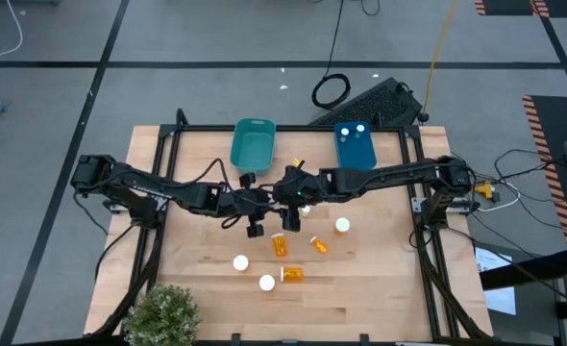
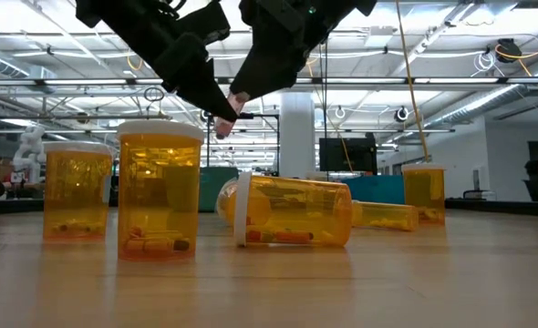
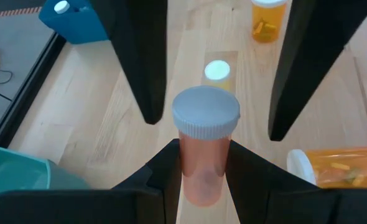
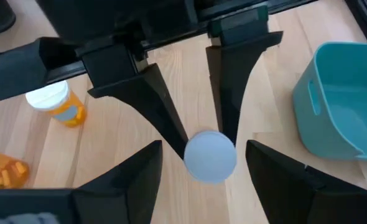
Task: Pick and place medicine bottles into bin by pill shape (circle, oval)
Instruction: Put the small pink pill bottle into the blue bin
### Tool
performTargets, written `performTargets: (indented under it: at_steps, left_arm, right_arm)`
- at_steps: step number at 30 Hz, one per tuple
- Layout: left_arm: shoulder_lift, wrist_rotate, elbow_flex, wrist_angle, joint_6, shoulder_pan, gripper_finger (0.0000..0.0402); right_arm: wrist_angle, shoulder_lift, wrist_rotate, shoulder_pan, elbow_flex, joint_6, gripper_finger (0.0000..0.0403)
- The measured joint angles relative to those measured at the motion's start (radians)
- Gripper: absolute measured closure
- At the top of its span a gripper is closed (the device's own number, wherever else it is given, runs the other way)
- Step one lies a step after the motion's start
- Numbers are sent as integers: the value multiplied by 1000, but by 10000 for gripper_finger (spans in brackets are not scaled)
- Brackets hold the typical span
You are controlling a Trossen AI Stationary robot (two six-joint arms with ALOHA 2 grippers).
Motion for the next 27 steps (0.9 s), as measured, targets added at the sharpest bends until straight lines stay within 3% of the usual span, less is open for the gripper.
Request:
performTargets:
  at_steps: [8, 20, 27]
  left_arm:
    - [0, 0, 0, 2, -6, 0, 286]
    - [0, 0, 0, 3, -6, 0, 286]
    - [0, 0, 0, 3, -6, 0, 286]
  right_arm:
    - [2, 0, 0, 0, 0, 2, 226]
    - [7, 0, 2, 0, 0, 0, 227]
    - [7, 0, 2, 0, 0, -1, 256]
